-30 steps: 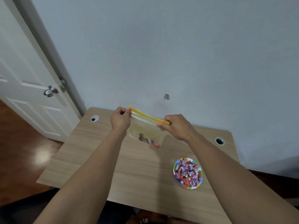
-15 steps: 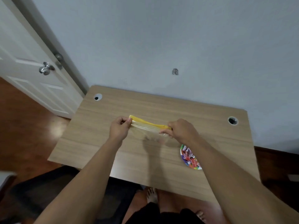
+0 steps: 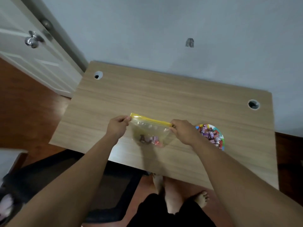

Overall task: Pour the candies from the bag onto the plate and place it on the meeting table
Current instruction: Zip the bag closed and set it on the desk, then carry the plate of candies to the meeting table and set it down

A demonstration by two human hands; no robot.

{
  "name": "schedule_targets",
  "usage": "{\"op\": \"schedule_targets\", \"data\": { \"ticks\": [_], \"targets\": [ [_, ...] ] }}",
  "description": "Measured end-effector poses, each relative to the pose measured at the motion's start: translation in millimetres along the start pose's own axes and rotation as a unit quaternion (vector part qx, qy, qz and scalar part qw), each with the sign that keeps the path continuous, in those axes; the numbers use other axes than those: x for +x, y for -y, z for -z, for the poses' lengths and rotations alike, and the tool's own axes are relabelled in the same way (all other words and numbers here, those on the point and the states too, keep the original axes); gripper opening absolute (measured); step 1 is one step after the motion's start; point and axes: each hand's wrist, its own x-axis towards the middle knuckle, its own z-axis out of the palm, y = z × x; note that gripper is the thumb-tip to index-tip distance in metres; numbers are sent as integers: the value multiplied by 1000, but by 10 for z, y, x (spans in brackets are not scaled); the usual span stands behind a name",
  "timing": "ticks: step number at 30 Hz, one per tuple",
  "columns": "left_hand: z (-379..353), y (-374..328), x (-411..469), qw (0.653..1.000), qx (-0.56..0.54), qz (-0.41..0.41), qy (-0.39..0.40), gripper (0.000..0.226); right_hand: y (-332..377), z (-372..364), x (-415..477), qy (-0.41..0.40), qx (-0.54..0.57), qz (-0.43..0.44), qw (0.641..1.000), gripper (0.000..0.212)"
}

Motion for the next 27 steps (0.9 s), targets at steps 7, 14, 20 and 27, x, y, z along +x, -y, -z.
{"op": "schedule_targets", "data": {
  "ticks": [7, 14, 20, 27],
  "targets": [
    [-396, -246, -111, 975, 93, -154, -127, 34, -366, 103, -116, -62, 115, -51, 990, 40],
    [-1329, -260, -250, 989, 45, -111, 91, 23, -1276, 263, -488, -130, 181, -205, 953, 26],
    [-2127, 33, -316, 986, 43, -14, 158, 17, -1916, 148, -799, -145, 180, -285, 930, 28],
    [-2863, 306, -406, 978, 67, 41, 193, 24, -2558, -249, -910, -111, 199, -353, 908, 36]
  ]
}}
